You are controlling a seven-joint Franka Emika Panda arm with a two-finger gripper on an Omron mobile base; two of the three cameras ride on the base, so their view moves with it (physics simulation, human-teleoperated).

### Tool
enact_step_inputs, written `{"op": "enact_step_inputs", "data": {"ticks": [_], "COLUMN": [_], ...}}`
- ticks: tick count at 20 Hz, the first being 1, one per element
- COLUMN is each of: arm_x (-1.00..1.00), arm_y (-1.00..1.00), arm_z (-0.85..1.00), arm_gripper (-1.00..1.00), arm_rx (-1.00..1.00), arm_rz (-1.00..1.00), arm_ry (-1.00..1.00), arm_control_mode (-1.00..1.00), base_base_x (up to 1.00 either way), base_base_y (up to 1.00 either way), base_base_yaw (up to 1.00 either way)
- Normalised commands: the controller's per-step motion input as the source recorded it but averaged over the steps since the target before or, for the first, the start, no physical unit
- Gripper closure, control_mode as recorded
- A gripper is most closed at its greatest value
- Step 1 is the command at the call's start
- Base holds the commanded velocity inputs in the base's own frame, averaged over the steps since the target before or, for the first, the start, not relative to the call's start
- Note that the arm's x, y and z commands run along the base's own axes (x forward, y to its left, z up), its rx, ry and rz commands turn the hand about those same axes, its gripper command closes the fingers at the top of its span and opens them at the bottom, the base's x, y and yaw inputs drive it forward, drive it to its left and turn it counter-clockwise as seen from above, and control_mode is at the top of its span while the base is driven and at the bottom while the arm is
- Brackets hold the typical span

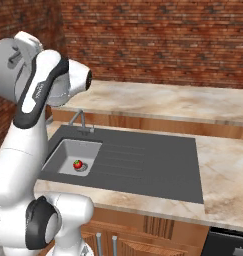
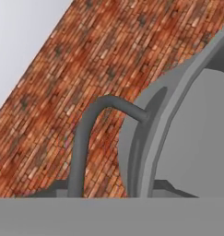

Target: Dump the tomato from the pot into the sink. Then turn on the water and wash the tomato. Then turn off the water and put the tomato back in the pot.

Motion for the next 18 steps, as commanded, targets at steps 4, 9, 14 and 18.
{"op": "enact_step_inputs", "data": {"ticks": [4,9,14,18], "arm_x": [-0.06,0.0,0.0,0.0], "arm_y": [-0.25,-0.47,-0.53,-0.49], "arm_z": [0.01,0.0,-0.02,-0.16], "arm_gripper": [1.0,1.0,1.0,1.0], "arm_rx": [-0.41,-0.43,-0.41,-0.41], "arm_rz": [-0.19,-0.2,-0.21,-0.22], "arm_ry": [0.02,0.01,0.03,0.08], "arm_control_mode": [-1.0,-1.0,-1.0,-1.0], "base_base_x": [0.0,0.0,0.0,0.0], "base_base_y": [0.0,0.0,0.0,0.0], "base_base_yaw": [0.0,0.0,0.0,0.0]}}
